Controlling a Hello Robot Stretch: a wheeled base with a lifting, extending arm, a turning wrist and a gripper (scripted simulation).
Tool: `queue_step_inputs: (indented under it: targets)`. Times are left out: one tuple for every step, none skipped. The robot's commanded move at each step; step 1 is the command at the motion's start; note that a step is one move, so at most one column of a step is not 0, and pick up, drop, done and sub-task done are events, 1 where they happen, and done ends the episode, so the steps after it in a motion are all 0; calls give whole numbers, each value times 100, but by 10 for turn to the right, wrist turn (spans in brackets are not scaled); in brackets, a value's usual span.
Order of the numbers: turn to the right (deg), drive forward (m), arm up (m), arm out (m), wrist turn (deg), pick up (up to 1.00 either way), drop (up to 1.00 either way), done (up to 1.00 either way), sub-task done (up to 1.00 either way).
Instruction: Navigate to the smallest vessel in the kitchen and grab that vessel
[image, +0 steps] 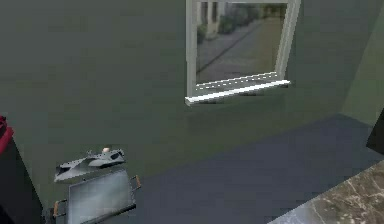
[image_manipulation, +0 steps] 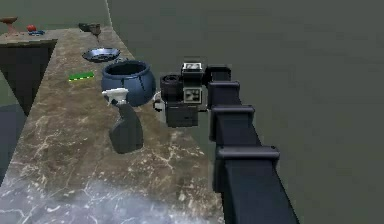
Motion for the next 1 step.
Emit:
queue_step_inputs:
  targets:
    - [0,0,0,0,0,0,0,100,0]
